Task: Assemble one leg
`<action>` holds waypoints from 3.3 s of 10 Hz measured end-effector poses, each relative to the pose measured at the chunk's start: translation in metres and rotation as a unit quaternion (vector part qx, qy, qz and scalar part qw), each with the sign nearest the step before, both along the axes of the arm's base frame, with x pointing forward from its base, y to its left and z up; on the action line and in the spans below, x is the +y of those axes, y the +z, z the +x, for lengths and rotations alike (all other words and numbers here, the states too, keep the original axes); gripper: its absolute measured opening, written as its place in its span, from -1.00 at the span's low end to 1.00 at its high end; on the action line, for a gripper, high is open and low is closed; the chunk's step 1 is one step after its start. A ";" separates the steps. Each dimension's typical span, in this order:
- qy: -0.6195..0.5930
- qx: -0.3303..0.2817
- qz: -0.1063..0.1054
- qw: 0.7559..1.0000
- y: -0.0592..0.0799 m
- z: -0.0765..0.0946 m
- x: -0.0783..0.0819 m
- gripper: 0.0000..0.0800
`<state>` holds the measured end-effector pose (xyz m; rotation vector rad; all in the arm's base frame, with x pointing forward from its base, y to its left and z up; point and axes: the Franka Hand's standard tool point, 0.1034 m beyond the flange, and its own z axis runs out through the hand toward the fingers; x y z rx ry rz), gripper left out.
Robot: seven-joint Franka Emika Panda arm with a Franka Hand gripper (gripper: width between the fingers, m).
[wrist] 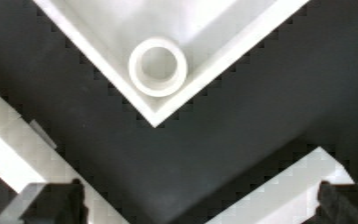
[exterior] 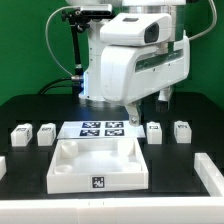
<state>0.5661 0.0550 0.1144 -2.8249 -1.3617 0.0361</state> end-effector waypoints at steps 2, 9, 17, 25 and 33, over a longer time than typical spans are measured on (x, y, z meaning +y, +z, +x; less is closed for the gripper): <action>0.000 0.000 0.000 1.000 -0.001 0.000 0.000 0.63; 0.000 0.001 0.000 1.000 -0.001 0.000 0.000 0.63; 0.229 0.002 0.006 0.973 -0.040 -0.097 -0.027 0.63; 0.318 0.016 0.031 0.947 -0.106 -0.129 -0.083 0.63; 0.318 0.009 0.029 0.948 -0.105 -0.126 -0.083 -0.85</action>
Offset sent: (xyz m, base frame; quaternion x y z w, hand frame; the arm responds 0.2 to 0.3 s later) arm 0.0000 0.0000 0.0000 0.0000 0.0000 0.0000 1.0000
